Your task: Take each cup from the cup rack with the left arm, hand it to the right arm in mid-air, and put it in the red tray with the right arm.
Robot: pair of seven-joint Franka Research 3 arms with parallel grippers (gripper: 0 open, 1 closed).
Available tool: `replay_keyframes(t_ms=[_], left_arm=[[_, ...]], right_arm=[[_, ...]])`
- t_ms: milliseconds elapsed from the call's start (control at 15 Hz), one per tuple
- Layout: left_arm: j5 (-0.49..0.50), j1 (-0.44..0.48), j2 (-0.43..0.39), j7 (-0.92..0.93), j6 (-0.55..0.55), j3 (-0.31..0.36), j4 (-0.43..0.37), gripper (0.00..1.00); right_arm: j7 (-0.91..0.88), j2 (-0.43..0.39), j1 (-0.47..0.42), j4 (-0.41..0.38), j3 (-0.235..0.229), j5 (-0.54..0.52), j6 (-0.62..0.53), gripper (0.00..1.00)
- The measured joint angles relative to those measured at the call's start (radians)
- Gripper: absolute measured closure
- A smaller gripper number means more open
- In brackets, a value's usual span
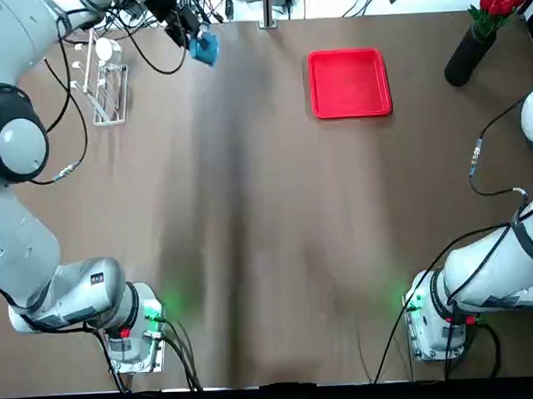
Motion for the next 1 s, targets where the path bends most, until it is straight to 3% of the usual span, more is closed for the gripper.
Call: replay_keyframes(t_ms=[267,400,533,800,1000], left_arm=[[-0.164,-0.068,0.047,-0.101,0.001,-0.002,0.037,0.24],[-0.292,-0.094,0.077,-0.125,0.001,-0.004,0.063,0.24],[-0.376,-0.100,0.084,-0.126,0.001,-0.004,0.066,0.24],[-0.490,-0.123,0.094,-0.129,0.001,-0.004,0.068,0.24],[-0.517,-0.148,0.115,-0.147,0.002,-0.005,0.089,0.24]], right_arm=[[0.000,0.064,0.041,0.000,0.000,0.185,0.059,0.04],[0.000,0.098,0.089,0.000,0.000,0.324,0.063,0.05],[0.000,0.116,0.127,0.000,0.000,0.406,0.064,0.15],[0.000,0.146,0.214,0.000,0.001,0.472,0.141,0.25],[0.000,0.158,0.274,0.000,0.001,0.512,0.207,0.28]])
